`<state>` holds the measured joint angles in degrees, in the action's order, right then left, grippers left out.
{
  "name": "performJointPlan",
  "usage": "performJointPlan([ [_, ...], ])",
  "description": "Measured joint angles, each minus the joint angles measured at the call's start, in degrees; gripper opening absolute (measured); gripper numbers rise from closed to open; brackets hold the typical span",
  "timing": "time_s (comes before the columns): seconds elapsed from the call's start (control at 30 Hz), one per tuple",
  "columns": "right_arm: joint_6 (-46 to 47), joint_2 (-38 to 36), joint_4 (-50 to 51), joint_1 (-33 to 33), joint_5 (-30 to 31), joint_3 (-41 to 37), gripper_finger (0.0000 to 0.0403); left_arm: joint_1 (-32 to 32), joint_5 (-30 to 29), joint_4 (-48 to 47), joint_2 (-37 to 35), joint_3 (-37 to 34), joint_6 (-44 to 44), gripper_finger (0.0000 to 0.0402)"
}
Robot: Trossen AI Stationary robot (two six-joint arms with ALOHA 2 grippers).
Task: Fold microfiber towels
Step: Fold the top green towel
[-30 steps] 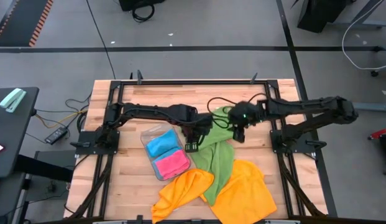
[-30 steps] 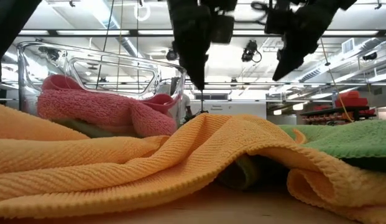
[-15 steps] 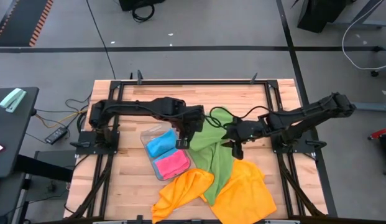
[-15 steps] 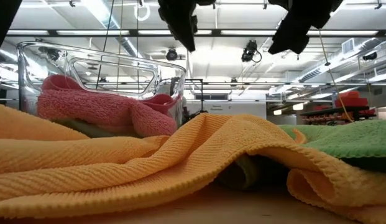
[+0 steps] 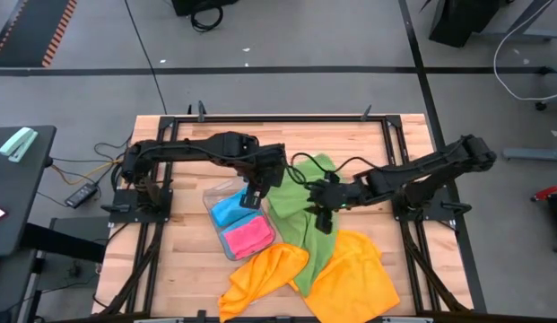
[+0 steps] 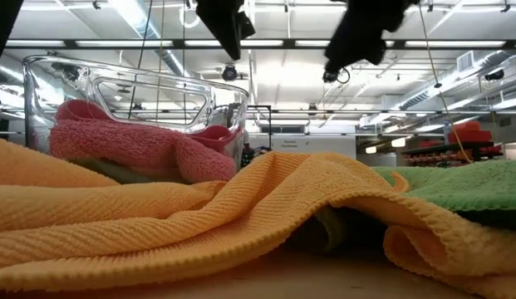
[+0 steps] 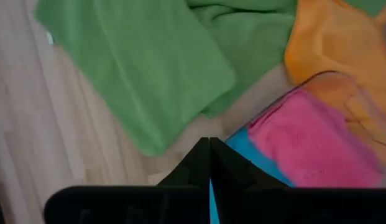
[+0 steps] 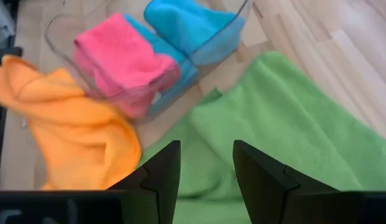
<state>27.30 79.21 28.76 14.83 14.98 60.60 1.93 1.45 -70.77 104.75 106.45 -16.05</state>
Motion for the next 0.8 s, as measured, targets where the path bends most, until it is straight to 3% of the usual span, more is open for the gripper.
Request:
performJointPlan([
  [0.37,3.07,9.28,6.82,0.3,3.2,14.48,0.0157,3.57,2.1,-4.3,-2.81,-0.04,-4.0,0.0011],
  [0.8,1.44,10.33,5.35,1.42,6.47,18.9,0.0157,7.2,6.6,-4.23,-5.97,-0.02,-3.87,0.001],
])
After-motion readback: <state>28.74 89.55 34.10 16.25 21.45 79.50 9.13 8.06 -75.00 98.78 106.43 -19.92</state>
